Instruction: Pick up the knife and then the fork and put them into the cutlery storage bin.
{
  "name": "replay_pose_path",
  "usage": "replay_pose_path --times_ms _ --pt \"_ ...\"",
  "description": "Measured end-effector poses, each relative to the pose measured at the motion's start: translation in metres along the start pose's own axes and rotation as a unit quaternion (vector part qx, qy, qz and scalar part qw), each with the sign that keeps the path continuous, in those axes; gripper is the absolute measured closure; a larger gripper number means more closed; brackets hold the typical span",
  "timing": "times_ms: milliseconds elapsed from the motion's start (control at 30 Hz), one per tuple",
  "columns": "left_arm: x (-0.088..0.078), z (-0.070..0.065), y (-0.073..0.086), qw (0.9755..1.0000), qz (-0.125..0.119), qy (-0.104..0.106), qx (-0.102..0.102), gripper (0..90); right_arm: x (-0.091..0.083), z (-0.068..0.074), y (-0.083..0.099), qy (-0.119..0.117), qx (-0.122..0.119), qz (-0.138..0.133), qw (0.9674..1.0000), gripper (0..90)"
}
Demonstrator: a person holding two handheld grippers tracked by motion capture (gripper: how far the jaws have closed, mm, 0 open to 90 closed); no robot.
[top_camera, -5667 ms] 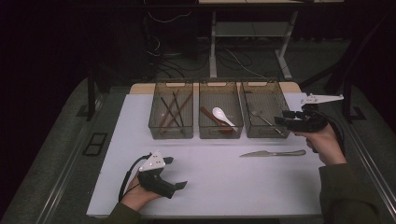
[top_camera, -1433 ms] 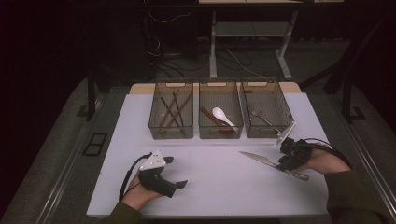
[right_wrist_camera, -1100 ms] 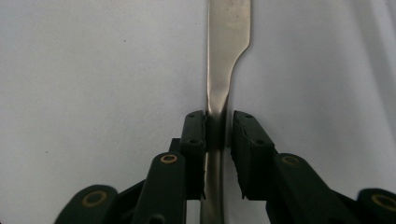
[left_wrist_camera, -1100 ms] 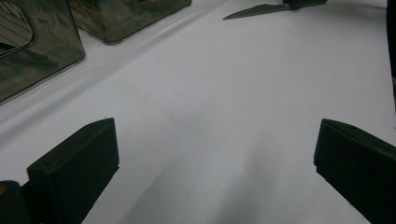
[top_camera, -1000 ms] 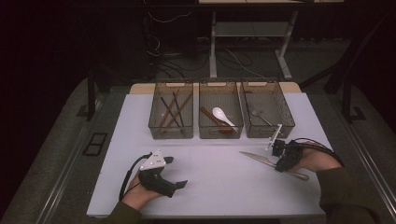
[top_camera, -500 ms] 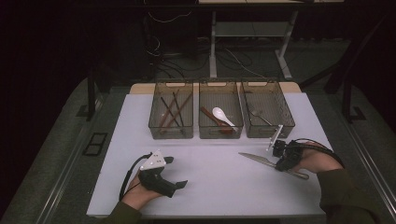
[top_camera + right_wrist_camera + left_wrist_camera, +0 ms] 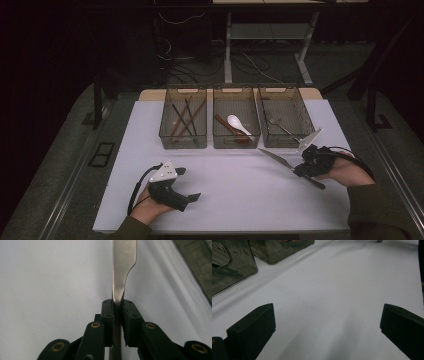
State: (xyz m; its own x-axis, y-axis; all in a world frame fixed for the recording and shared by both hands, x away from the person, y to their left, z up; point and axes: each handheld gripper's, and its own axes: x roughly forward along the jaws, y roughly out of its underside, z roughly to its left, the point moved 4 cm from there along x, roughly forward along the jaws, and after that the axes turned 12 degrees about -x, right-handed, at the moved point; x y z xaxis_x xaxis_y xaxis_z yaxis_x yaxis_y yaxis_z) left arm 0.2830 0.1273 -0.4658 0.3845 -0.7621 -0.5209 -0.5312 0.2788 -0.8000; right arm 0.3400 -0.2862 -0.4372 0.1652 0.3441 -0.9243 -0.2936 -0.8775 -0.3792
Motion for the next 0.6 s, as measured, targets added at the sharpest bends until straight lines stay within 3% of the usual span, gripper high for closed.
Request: replay_pose_path --times_ms 100,333,600 --pt "0.0 0.0 0.0 1.0 0.0 0.001 0.001 0.0 -0.005 -0.002 0.002 0.006 0.016 -0.036 0.9992 79.5" --pt "-0.001 0.0 0.0 1.0 0.001 0.001 0.001 0.0 -0.011 -0.008 0.009 0.005 0.052 -0.109 0.9927 79.5" --pt "-0.001 0.0 0.0 1.0 0.0 0.001 0.001 0.0 -0.016 -0.016 0.016 0.019 0.091 -0.172 0.9807 79.6"
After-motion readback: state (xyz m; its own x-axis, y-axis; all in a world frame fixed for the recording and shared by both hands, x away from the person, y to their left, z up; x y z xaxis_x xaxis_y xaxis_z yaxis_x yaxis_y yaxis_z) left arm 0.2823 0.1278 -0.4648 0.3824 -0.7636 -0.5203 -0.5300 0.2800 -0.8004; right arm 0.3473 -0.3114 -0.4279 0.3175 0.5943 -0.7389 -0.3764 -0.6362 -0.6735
